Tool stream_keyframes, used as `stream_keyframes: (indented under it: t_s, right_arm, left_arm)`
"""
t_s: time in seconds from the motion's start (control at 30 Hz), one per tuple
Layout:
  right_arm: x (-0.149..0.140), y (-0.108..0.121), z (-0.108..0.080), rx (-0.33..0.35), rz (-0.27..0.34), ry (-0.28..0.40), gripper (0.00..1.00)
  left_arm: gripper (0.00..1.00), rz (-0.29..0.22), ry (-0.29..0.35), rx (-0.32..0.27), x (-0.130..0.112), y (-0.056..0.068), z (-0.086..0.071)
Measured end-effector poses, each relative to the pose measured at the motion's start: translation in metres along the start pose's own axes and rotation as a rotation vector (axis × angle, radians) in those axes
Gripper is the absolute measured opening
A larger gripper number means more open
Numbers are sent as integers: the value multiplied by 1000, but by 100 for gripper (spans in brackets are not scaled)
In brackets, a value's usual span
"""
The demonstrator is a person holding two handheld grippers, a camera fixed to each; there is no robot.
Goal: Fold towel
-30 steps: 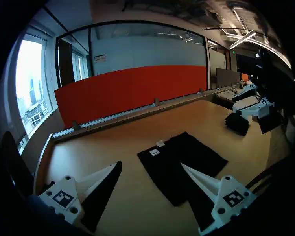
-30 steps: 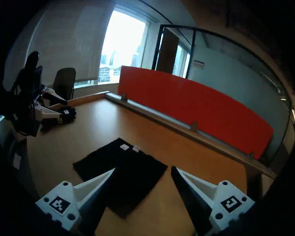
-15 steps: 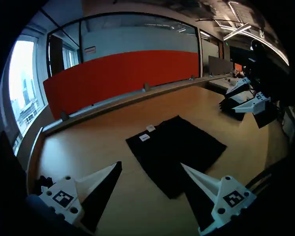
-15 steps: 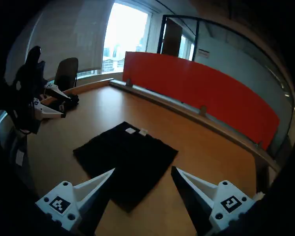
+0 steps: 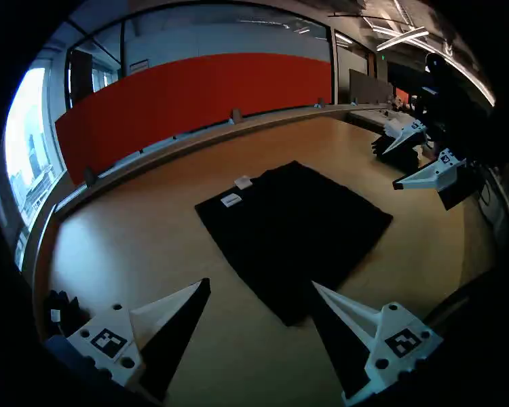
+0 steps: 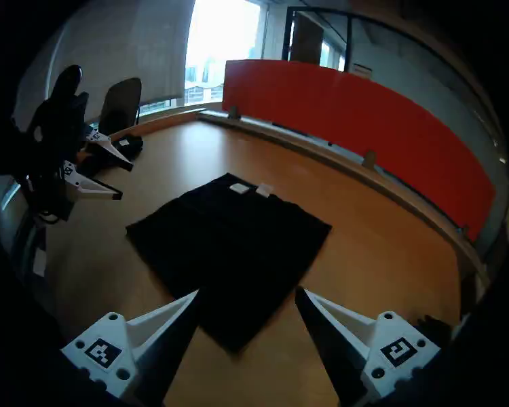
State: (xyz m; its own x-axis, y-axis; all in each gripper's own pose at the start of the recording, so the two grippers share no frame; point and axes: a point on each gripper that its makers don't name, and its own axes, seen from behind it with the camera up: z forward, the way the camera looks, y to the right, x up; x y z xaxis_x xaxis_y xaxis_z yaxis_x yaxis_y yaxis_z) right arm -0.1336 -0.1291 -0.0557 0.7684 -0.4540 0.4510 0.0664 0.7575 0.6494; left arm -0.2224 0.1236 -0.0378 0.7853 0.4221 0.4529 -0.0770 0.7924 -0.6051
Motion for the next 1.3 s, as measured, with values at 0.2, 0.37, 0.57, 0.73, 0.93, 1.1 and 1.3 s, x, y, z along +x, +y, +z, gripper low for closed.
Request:
stream_keyframes:
  t_s: [0.2, 0.37, 0.57, 0.73, 0.93, 1.1, 1.3]
  right_arm:
    - [-19, -8, 15, 22, -1, -32, 100]
    - [-34, -13, 23, 37, -4, -59, 100]
    - [-49, -17, 28, 52, -13, -89, 100]
    - [-60, -16, 31, 60, -16, -114, 100]
    - [-72, -16, 33, 75, -20, -143, 100]
    - [-78, -18, 34, 87, -12, -157, 99]
    - [-82, -16, 34, 97, 0, -169, 97]
  left_arm:
    - [100, 7, -47, -28, -20, 8, 15]
    - [100, 17, -80, -48, -33, 15, 24]
    - [100, 32, -117, -67, -46, 22, 33]
    - [100, 35, -146, -82, -55, 27, 37]
    - [100, 31, -186, -100, -65, 33, 41]
    - [100, 28, -203, -121, -69, 38, 44]
    - [100, 33, -211, -140, -69, 43, 48]
